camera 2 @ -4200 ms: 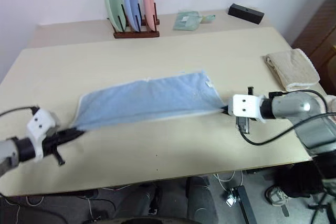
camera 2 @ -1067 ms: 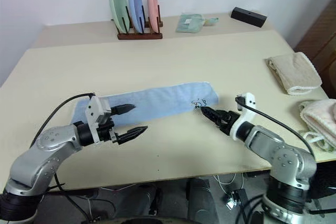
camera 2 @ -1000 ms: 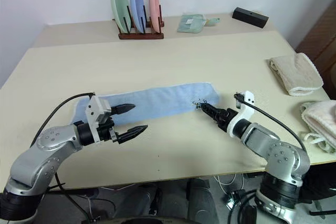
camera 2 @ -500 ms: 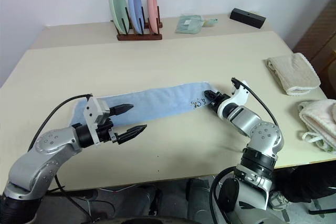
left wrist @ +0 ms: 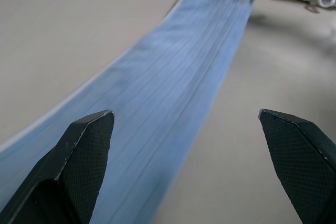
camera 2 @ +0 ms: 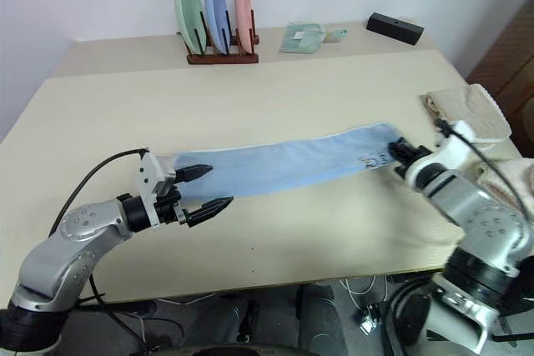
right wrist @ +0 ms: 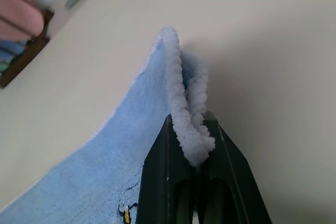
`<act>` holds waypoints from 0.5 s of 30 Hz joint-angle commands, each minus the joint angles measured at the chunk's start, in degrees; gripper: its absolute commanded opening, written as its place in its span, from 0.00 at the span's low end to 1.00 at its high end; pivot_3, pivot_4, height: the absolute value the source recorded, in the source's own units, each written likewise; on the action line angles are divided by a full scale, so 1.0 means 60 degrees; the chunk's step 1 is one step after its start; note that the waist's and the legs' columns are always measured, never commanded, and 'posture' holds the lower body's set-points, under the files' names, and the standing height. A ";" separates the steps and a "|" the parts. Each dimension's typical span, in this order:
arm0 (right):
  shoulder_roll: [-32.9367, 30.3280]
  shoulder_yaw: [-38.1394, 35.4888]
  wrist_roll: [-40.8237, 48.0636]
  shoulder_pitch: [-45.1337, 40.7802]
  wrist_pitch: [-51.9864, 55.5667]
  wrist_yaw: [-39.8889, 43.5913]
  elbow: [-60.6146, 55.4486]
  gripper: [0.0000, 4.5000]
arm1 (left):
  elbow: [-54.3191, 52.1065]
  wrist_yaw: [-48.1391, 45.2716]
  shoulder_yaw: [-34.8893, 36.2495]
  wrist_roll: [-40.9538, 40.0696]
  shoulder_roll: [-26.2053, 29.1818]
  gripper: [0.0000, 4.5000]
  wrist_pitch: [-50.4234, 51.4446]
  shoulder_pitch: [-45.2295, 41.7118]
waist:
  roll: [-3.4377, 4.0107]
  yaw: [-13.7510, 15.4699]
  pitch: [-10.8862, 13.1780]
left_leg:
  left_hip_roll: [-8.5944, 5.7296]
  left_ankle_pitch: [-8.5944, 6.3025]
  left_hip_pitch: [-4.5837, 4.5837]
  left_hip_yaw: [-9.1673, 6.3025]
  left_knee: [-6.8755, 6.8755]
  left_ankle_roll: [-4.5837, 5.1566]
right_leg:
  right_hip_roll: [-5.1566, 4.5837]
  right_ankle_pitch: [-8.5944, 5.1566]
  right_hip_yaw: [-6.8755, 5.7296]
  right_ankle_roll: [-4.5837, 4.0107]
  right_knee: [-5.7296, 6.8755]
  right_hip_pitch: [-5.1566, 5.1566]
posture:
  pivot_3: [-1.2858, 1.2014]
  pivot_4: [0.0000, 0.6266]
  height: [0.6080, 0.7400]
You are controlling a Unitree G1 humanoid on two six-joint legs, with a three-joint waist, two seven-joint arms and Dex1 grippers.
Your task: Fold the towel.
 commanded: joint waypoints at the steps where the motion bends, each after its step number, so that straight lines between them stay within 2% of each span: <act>1: -0.1025 0.0811 0.0023 0.0077 -0.0007 0.1096 -0.1009 0.00 | 0.0254 -0.0316 -0.0245 0.0168 -0.0073 1.00 -0.0383 -0.0393 | 0.0012 -0.0019 0.0002 | 0.0003 0.0000 -0.0001 0.0001 0.0000 0.0000 | 0.0001 0.0000 0.0000 0.0000 0.0000 0.0001 | 0.52 0.24 0.96; 5: -0.1996 0.2393 -0.0495 0.0244 -0.0340 0.2371 -0.1869 0.00 | 0.0502 -0.0418 -0.0352 0.0290 -0.0158 1.00 -0.0510 -0.0593 | 0.0012 -0.0045 0.0001 | 0.0010 -0.0001 0.0000 0.0008 -0.0002 0.0001 | 0.0003 0.0000 0.0001 0.0001 -0.0001 0.0000 | 0.52 0.24 0.96; 7: -0.2696 0.4117 -0.1108 0.0222 -0.0753 0.3524 -0.2709 0.00 | 0.0507 -0.0422 -0.0355 0.0318 -0.0202 1.00 -0.0540 -0.0593 | 0.0015 -0.0040 0.0002 | 0.0010 0.0000 -0.0002 0.0010 -0.0001 0.0000 | 0.0002 0.0000 0.0002 0.0001 -0.0002 -0.0001 | 0.52 0.24 0.96; 10: -0.3235 0.5780 -0.2092 0.0197 -0.1462 0.4497 -0.3111 0.00 | 0.0485 -0.0401 -0.0384 0.0353 -0.0263 1.00 -0.0541 -0.0582 | 0.0002 0.0000 0.0001 | 0.0011 0.0004 -0.0007 0.0005 0.0000 -0.0010 | 0.0003 -0.0001 -0.0006 0.0003 -0.0006 -0.0004 | 0.52 0.24 0.96; 11: -0.3217 0.6583 -0.2604 0.0044 -0.1724 0.4642 -0.3133 0.00 | 0.0458 -0.0387 -0.0381 0.0364 -0.0287 1.00 -0.0550 -0.0554 | 0.0000 0.0020 0.0003 | 0.0010 0.0010 -0.0009 0.0006 0.0003 -0.0020 | 0.0000 -0.0001 -0.0007 0.0004 -0.0008 -0.0003 | 0.52 0.24 0.96; 13: -0.2397 0.8202 -0.3671 -0.0270 -0.2234 0.4478 -0.2576 0.00 | 0.0320 -0.0213 -0.0369 0.0401 -0.0382 1.00 -0.0542 -0.0437 | -0.0018 0.0034 -0.0002 | 0.0006 0.0022 -0.0009 0.0009 0.0008 -0.0041 | -0.0004 0.0004 -0.0007 0.0011 -0.0012 0.0001 | 0.52 0.24 0.96; 15: -0.1829 0.9122 -0.4359 -0.0389 -0.2610 0.4559 -0.2147 0.00 | 0.0127 -0.0025 -0.0307 0.0410 -0.0442 1.00 -0.0488 -0.0281 | -0.0025 0.0034 -0.0006 | 0.0006 0.0023 -0.0007 0.0006 0.0008 -0.0044 | -0.0002 0.0004 -0.0005 0.0011 -0.0014 0.0001 | 0.52 0.24 0.96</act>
